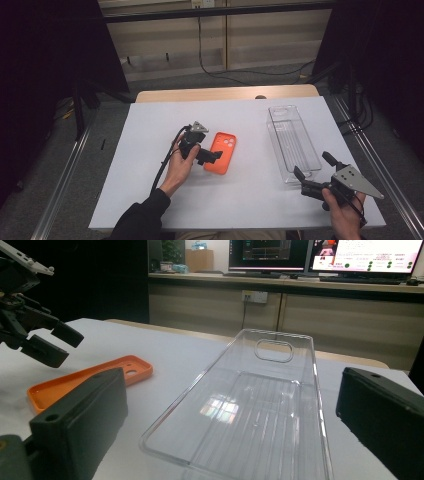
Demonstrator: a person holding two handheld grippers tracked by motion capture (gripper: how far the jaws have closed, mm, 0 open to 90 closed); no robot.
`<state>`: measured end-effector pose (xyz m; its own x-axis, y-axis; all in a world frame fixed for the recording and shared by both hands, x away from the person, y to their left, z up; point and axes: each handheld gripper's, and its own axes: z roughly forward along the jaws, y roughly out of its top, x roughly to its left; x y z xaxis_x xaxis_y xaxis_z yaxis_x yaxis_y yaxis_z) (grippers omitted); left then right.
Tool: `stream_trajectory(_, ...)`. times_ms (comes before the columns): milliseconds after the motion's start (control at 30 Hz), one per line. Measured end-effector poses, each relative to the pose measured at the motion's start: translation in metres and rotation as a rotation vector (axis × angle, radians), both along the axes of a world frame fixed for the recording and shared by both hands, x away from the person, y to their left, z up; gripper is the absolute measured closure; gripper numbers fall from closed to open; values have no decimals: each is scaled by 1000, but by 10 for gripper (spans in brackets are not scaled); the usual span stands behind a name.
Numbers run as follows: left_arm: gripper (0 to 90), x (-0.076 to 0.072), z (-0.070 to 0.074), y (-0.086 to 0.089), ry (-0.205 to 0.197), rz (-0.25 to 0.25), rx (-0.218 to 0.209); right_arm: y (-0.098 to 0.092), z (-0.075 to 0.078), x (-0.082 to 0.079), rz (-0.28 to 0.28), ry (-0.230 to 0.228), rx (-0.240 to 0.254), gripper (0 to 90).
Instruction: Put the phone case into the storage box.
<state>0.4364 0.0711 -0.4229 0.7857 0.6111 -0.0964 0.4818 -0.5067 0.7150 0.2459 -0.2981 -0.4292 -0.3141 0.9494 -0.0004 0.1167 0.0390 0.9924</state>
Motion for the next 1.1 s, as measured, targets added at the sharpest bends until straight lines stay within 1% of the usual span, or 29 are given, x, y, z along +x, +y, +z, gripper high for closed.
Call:
stream_trajectory(33,31,2,0,-1,11,0,7,0,0,0,1,0,0,0)
stream_trajectory(67,31,2,0,-1,11,0,7,0,0,0,0,0,0,0)
stream_trajectory(133,31,4,-2,-4,49,-2,8,0,0,0,0,0,-1,0)
stream_trajectory(167,32,6,-4,-6,63,16,7,0,0,0,1,0,1,0)
stream_trajectory(233,34,7,-6,-10,80,35,-15,0,0,0,1,0,1,0)
stream_trajectory(267,34,7,-7,-11,85,38,-18,0,0,0,0,1,1,0)
stream_trajectory(333,35,10,-10,-15,87,45,13,0,0,0,-2,0,3,0)
stream_trajectory(367,37,10,-10,-16,81,45,24,-1,0,0,-2,-1,4,0)
stream_trajectory(433,34,13,-12,-18,94,57,9,-1,0,0,-4,-2,3,0)
stream_trajectory(500,34,15,-13,-20,108,56,20,-1,0,0,-4,-1,5,0)
stream_trajectory(600,34,16,-12,-24,112,40,32,-1,0,0,-3,1,1,0)
stream_trajectory(633,34,16,-12,-26,121,35,28,-1,0,0,-3,1,3,0)
stream_trajectory(700,38,16,-12,-30,113,32,50,-1,0,0,0,-2,4,0)
stream_trajectory(767,41,17,-13,-32,114,30,62,-1,0,0,0,-3,4,0)
stream_trajectory(800,43,18,-14,-34,123,30,56,0,0,0,0,-2,2,0)
stream_trajectory(833,44,20,-15,-34,122,27,65,0,0,0,1,-3,3,0)
stream_trajectory(867,44,20,-15,-34,122,27,65,0,0,0,1,-3,3,0)
stream_trajectory(900,45,22,-16,-35,132,29,55,-1,0,0,2,-4,4,0)
stream_trajectory(933,45,22,-16,-35,132,29,55,-1,0,0,2,-5,3,0)
stream_trajectory(967,45,21,-16,-37,125,38,49,-1,0,0,2,-5,3,0)
stream_trajectory(1000,49,21,-16,-39,113,29,75,-1,0,0,-1,-5,3,0)
stream_trajectory(1067,55,21,-17,-41,111,31,78,-1,0,0,-1,-7,2,0)
stream_trajectory(1100,54,21,-18,-43,103,36,86,-1,0,0,1,-5,5,0)
